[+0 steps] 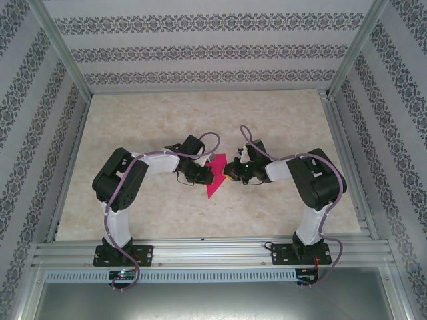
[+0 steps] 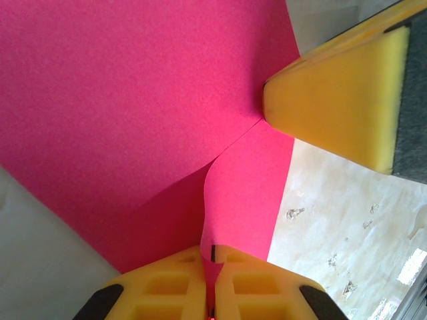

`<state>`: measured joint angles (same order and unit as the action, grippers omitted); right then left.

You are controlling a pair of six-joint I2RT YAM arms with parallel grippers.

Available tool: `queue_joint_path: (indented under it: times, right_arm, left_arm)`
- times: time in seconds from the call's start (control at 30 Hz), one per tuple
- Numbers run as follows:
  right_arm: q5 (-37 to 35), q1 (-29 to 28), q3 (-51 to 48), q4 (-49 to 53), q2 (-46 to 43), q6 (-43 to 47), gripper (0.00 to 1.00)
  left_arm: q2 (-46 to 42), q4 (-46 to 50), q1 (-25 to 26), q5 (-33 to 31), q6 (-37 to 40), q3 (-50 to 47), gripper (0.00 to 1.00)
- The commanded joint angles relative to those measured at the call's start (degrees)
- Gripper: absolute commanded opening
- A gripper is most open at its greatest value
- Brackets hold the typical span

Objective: Fold a paper plane with a square sheet of paper (pick it up from the middle)
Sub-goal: Third fold the triangle at the center of the table.

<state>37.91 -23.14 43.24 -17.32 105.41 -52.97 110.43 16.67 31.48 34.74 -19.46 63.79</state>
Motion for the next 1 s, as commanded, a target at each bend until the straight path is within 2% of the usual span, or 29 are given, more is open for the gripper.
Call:
queue_joint_path:
  times: [0.0, 0.23, 0.5, 0.77, 0.87, 0.97]
  right_arm:
    - [0.1, 1.4, 0.3, 1.6, -3.8, 0.1, 0.02]
    - [0.9, 1.7, 1.6, 3.6, -1.3, 1.4, 0.01]
    - [-2.6, 1.6, 2.3, 8.5, 2.5, 3.8, 0.01]
    - [-0.8, 1.3, 4.1, 10.8, -5.9, 4.2, 0.03]
    - [1.9, 0.3, 5.8, 9.9, -4.8, 4.1, 0.02]
    - [1.2, -0.8, 7.1, 9.7, -2.1, 3.6, 0.03]
  left_arm:
    - [2.9, 4.7, -0.3, -3.0, 2.1, -0.7, 0.11]
    - [2.9, 4.6, -0.3, -2.8, 1.9, -0.5, 0.11]
    - [3.1, 4.9, -0.3, -2.7, 2.1, 0.0, 0.11]
    - [2.9, 5.5, -0.3, -3.0, 2.5, 0.3, 0.11]
    - [2.9, 5.8, -0.3, -3.0, 2.8, 0.6, 0.11]
    - [2.7, 6.2, -0.3, -2.8, 3.0, 1.1, 0.12]
